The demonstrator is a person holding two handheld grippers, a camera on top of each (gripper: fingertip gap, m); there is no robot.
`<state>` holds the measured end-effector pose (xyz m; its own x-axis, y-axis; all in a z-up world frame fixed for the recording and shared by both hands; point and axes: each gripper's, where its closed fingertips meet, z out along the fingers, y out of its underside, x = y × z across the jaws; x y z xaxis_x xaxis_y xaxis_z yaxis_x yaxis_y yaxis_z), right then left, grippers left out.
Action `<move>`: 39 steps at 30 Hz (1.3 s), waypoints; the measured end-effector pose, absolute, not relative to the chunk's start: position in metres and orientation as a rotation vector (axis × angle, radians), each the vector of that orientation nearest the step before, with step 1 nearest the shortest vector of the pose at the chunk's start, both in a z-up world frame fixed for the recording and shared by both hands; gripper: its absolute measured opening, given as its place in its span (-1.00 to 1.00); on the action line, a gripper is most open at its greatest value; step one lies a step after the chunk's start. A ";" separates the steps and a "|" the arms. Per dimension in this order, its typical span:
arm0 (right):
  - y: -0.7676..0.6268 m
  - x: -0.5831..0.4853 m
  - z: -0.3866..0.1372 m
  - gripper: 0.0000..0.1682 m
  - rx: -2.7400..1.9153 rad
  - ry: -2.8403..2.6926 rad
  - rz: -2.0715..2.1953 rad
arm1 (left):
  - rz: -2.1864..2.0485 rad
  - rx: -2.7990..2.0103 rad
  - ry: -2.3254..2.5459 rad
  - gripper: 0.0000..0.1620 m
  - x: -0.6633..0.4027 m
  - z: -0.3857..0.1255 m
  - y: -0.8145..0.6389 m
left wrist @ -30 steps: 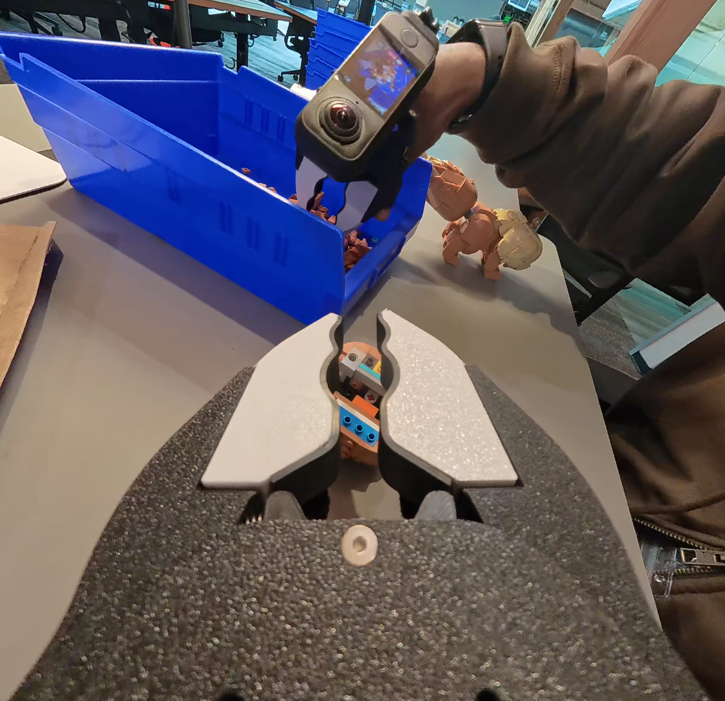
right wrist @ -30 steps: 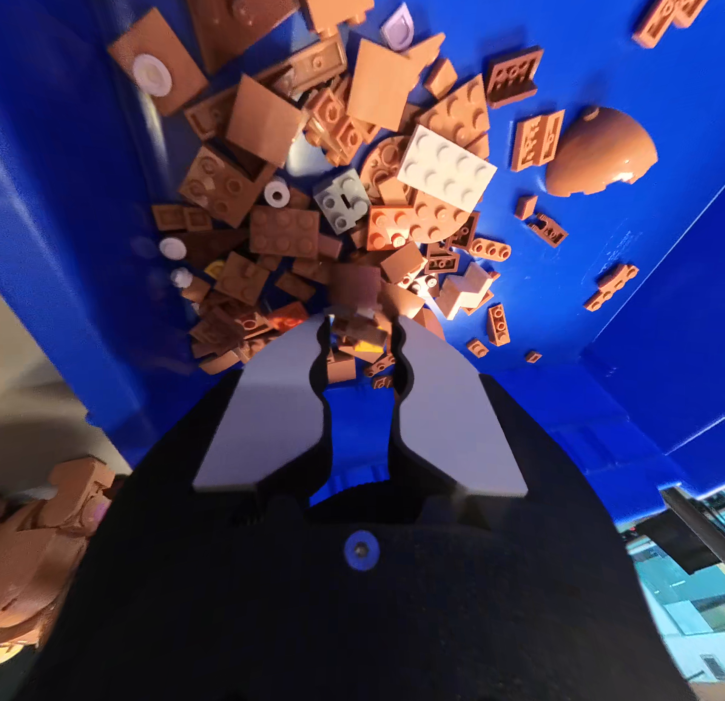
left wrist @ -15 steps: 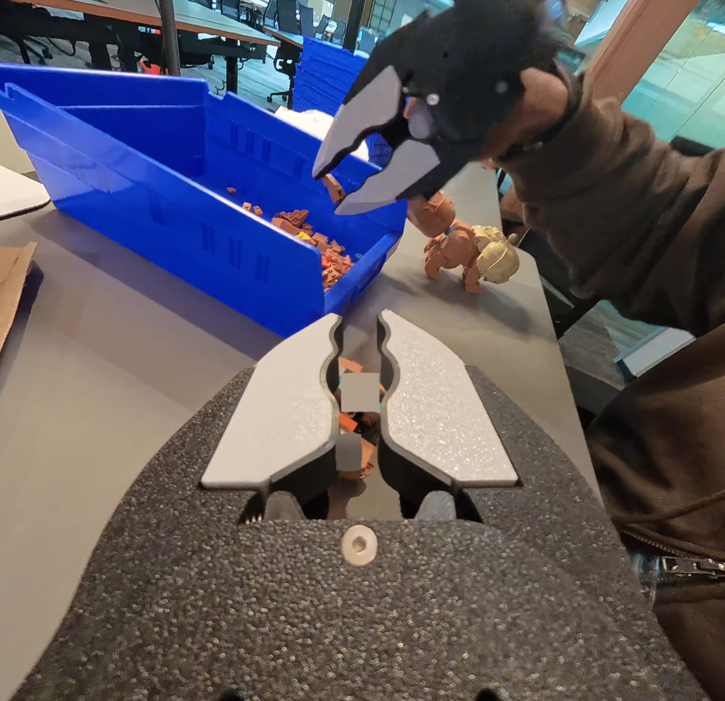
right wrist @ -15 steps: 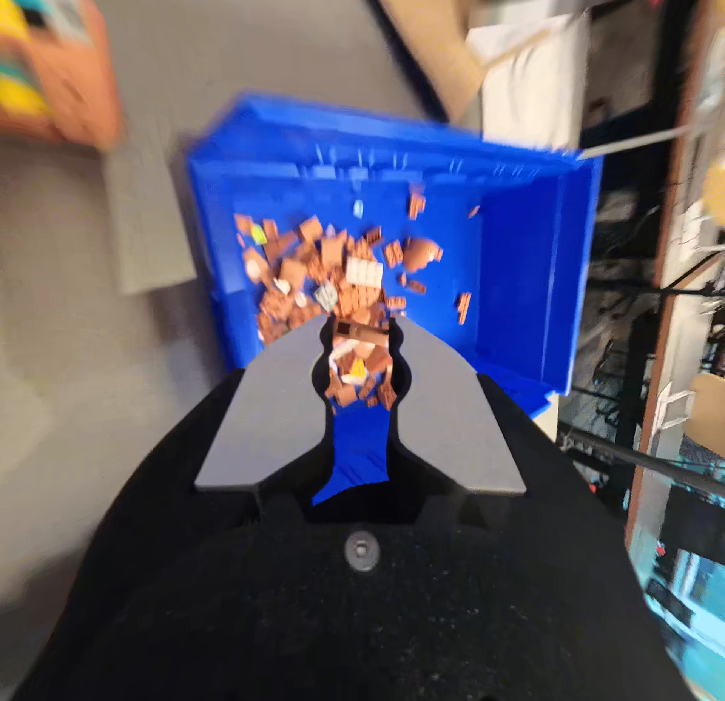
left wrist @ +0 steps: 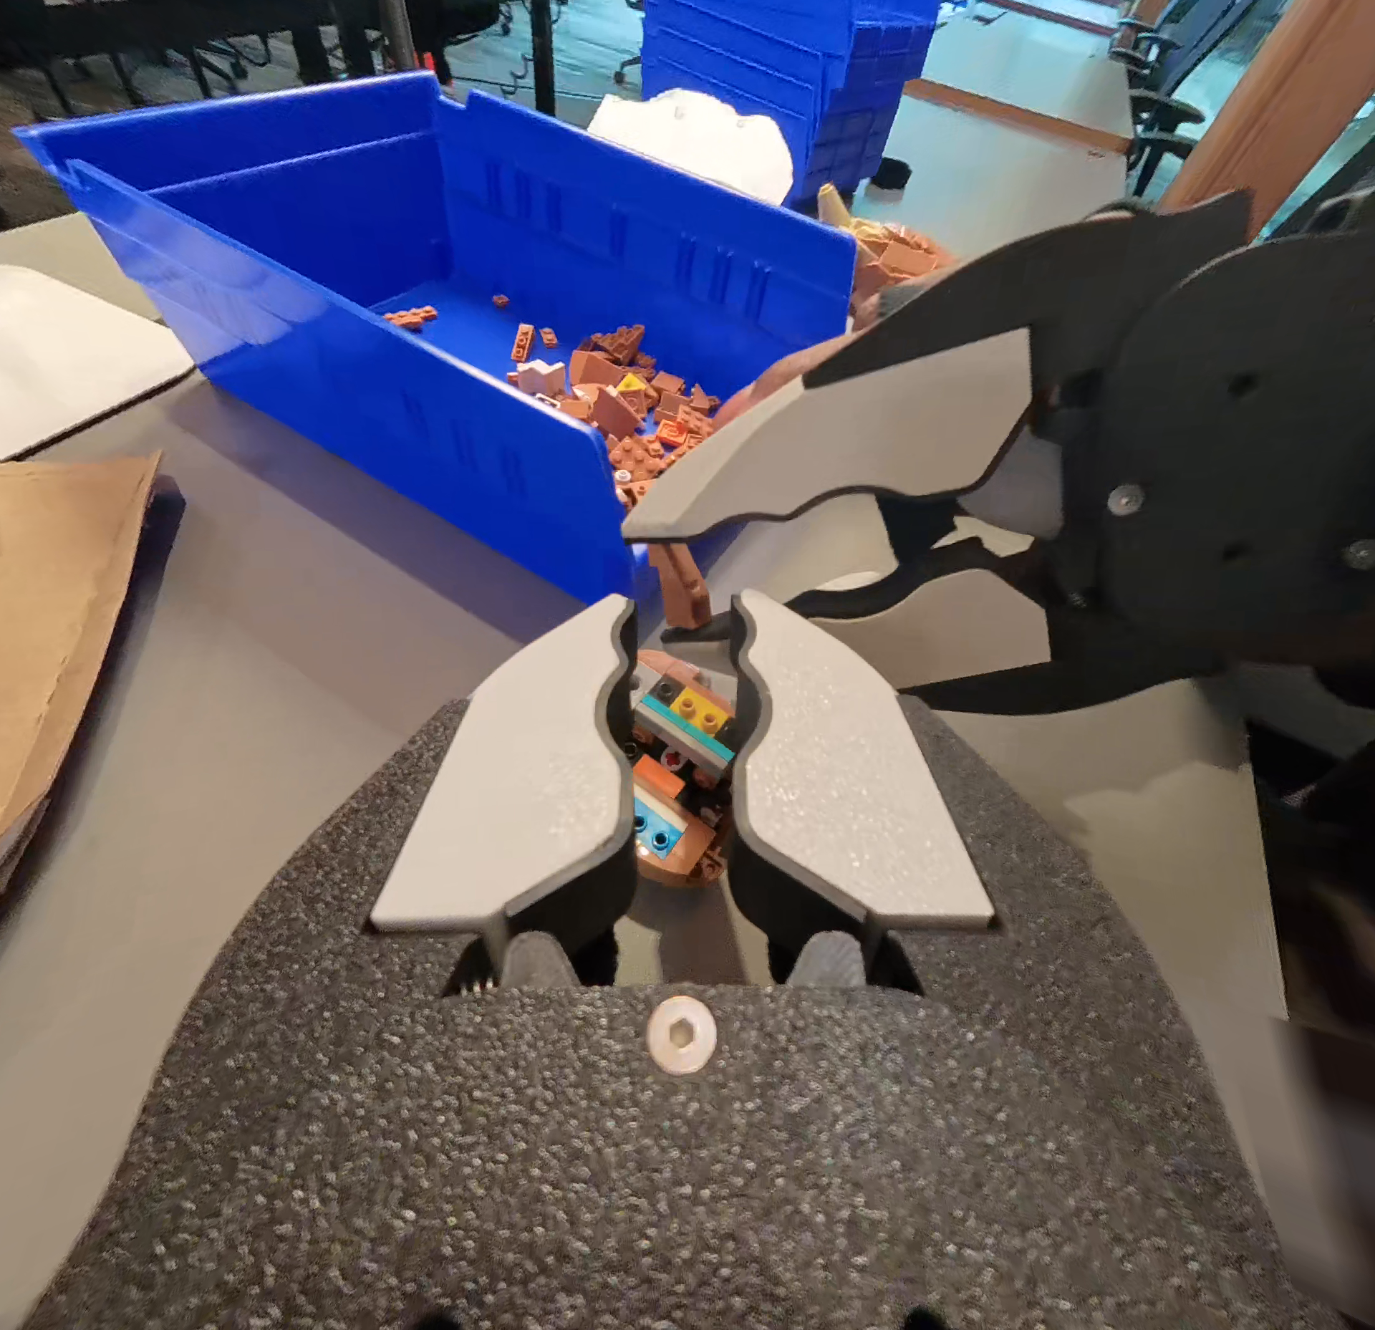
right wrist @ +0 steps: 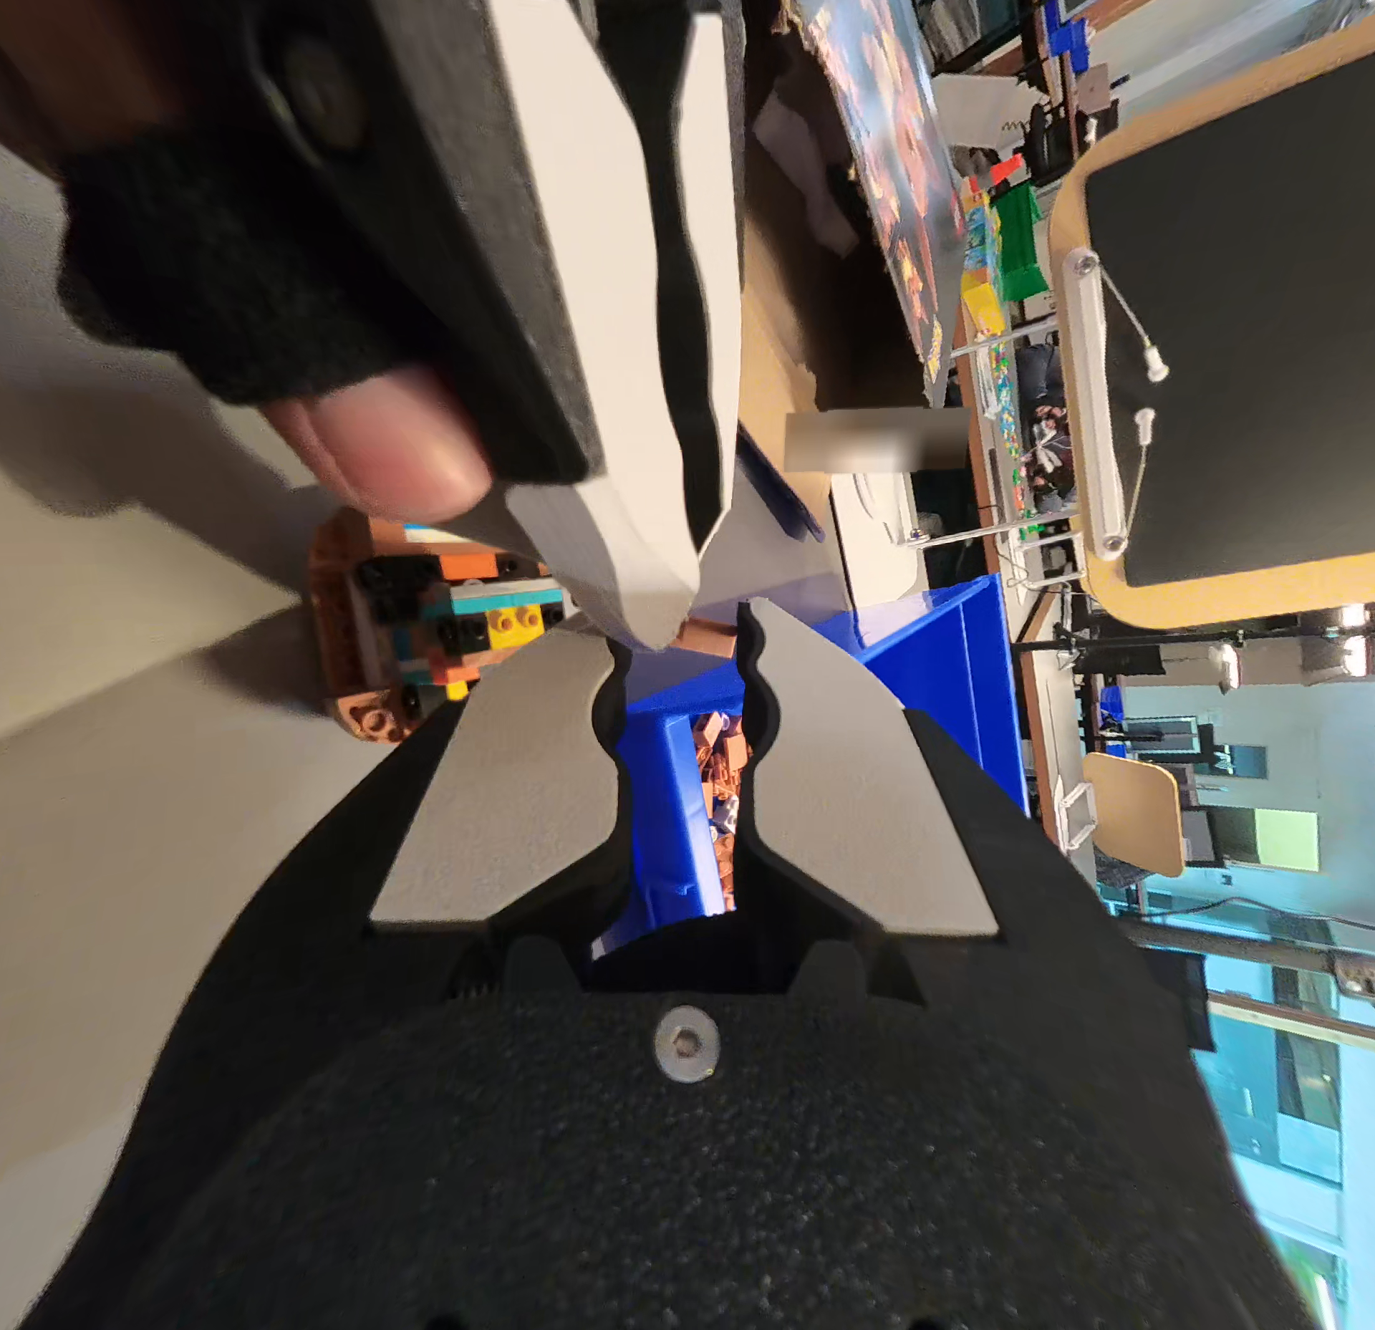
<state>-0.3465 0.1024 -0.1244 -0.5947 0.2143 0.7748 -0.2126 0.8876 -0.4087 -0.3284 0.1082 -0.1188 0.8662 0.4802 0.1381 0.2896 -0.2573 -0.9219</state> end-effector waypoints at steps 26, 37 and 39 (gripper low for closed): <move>0.091 -0.315 -0.065 -0.74 0.249 -2.066 1.383 | -0.708 -1.322 -0.385 -0.85 -0.287 -0.058 0.096; 0.097 -0.289 -0.069 -0.80 0.440 -2.146 1.467 | -0.769 -1.441 -0.330 -0.85 -0.269 -0.074 0.109; 0.097 -0.283 -0.072 -0.80 0.456 -2.210 1.518 | -0.750 -1.480 -0.307 -0.85 -0.265 -0.078 0.111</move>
